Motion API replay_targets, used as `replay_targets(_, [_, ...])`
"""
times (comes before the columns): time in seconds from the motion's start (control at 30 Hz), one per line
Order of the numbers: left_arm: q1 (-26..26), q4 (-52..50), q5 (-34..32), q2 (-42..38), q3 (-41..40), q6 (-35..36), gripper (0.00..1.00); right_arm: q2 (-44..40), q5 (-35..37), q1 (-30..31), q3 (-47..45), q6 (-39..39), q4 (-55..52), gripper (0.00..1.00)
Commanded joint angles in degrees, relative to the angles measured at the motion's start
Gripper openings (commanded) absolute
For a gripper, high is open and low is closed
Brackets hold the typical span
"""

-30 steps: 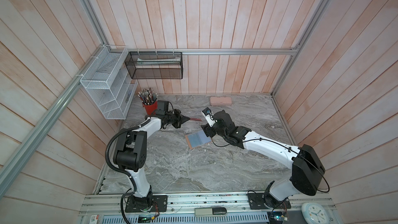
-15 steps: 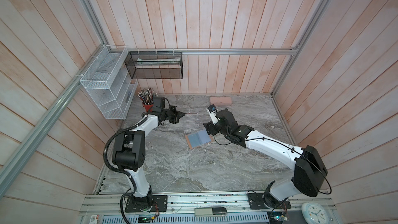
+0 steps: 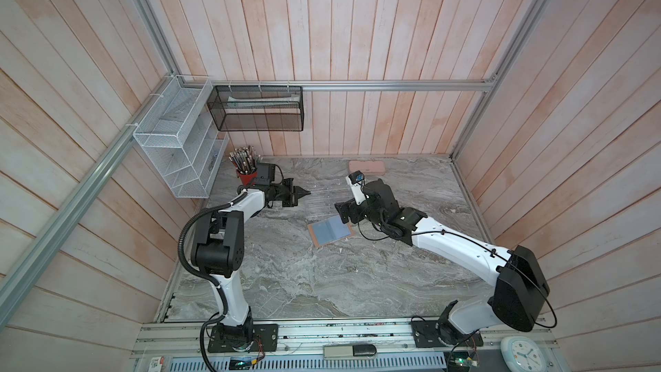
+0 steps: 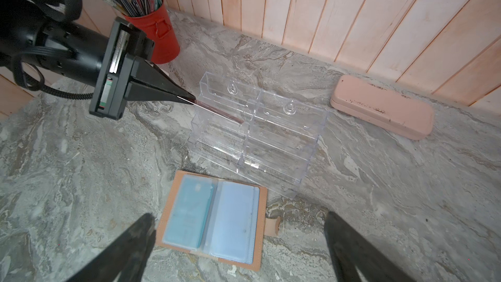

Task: Take the credit cards out of the card holder
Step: Place the credit card in the storage box.

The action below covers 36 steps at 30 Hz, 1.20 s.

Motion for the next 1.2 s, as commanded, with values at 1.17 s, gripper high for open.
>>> replay_targets(1.17, [1.53,5.86,3.22,3.79,-5.25,-5.17,0.0,-0.61,-1.21,-0.26,-2.7,6.16,2.54,0.98])
